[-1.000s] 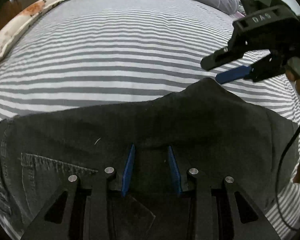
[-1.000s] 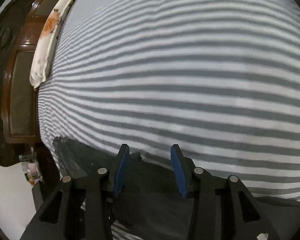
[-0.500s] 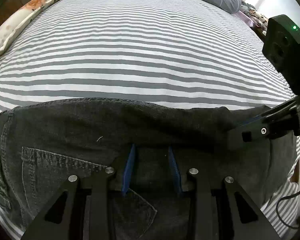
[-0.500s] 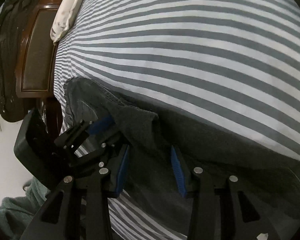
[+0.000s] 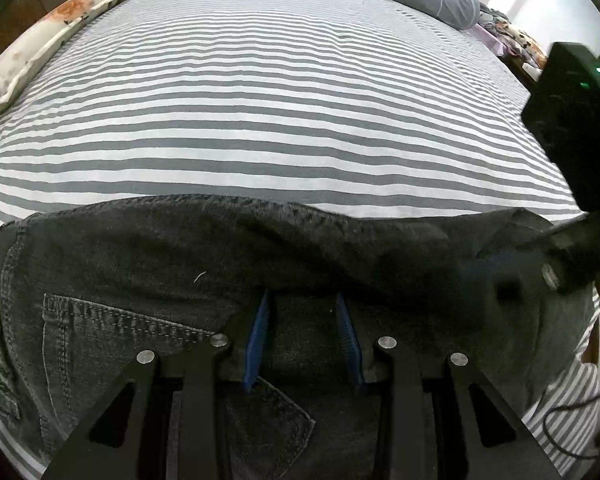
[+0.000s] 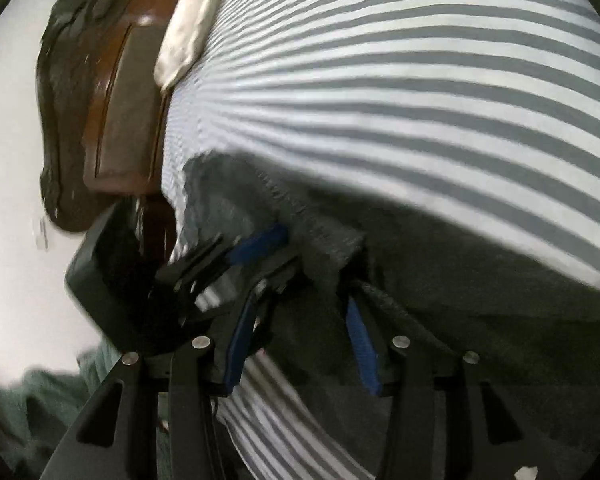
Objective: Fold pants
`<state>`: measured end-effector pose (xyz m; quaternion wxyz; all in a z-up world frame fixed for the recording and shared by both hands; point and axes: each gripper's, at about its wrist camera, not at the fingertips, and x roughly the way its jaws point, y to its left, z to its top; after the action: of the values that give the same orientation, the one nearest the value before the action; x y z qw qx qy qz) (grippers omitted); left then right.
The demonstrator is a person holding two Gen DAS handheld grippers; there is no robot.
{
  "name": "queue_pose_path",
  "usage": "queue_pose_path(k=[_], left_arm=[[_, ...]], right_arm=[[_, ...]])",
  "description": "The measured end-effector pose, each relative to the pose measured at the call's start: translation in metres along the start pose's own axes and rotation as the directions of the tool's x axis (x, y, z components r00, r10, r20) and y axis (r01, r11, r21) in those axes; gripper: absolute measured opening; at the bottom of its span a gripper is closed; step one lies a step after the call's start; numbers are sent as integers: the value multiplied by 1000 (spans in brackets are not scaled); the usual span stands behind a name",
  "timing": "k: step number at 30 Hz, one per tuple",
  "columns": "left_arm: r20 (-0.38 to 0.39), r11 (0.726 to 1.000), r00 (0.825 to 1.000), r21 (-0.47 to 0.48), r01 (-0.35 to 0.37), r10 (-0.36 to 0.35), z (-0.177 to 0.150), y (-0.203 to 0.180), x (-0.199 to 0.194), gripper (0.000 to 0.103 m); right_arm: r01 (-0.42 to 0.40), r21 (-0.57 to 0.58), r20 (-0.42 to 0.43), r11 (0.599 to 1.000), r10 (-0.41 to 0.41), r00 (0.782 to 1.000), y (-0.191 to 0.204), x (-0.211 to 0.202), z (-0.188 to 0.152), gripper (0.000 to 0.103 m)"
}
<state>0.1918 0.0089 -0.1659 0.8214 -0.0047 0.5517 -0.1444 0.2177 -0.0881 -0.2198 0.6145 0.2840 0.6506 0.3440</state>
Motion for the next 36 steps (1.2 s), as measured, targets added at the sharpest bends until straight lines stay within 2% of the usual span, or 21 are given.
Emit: queue_pose_path(k=[7,10,12,14,18,21,23,26,30,32,36], left_arm=[[5,1000,1000,7,-4,4,-3,-1,-1,36],[5,1000,1000,8,-6,6,-2,-2,-2,36],[7,1000,1000,11,-7,7,-2,-3,-2,36],[8,1000,1000,12,-7,7,-3,-4,-2,36],[9,1000,1000,10,-5,5,-3,-5,-2,36],[12,1000,1000,15,-8,7,-3,-6,-3,36],[13,1000,1000,16,-9,9,-3,-6,-2,36],[18,1000,1000,24,-12,12,-3,-7,-2,36],[36,1000,999,24,-16,16,-6,-10,-5,36],[38,1000,999,26,-17,16,-7,-11,-4,36],[46,999,998,40,-32,30,-9,-13,-1,36]], right_arm=[[-106,98,60,989,101,993,-11,-4,19,45],[-121,104,115,987,109,987,-9,-10,29,45],[-131,119,135,984,115,984,-12,-14,36,40],[-127,131,122,983,111,986,-14,-11,44,37],[-75,153,50,985,69,996,-13,3,55,36],[21,152,10,988,-23,1000,-12,11,60,25],[40,153,10,987,-42,999,-16,9,58,22],[45,153,71,987,-57,996,-13,3,63,12],[63,114,211,992,-86,974,3,-21,71,6],[115,101,250,988,-137,959,4,-27,77,5],[206,115,273,972,-231,934,-8,-25,92,2]])
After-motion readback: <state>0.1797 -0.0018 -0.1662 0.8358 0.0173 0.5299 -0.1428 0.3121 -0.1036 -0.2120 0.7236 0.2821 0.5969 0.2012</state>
